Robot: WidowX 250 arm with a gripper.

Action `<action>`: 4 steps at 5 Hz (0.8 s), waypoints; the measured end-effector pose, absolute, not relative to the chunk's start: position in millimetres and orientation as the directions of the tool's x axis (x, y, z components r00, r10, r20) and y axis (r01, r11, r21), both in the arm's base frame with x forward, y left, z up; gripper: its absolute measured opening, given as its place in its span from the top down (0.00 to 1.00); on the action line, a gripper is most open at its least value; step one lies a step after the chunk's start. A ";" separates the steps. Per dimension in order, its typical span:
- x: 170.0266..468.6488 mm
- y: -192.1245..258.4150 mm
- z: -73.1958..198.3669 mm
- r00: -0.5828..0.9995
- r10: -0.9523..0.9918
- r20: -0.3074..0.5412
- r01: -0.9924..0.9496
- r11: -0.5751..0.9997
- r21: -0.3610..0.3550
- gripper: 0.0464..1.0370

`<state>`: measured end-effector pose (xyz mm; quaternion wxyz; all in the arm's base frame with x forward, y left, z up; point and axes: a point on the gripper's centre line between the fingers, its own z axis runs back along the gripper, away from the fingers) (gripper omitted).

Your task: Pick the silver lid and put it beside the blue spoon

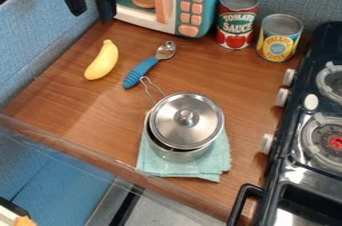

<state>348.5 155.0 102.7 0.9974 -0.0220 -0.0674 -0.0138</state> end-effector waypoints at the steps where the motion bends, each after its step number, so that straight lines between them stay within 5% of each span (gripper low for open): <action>1: 346.0 152.5 87.6 0.995 -0.017 0.098 0.024 0.998 -0.062 0.04; 2: 336.7 112.4 69.6 0.996 -0.075 0.054 0.078 0.995 -0.058 0.04; 4: 312.5 26.1 69.4 0.975 -0.198 0.098 0.201 0.980 -0.013 0.04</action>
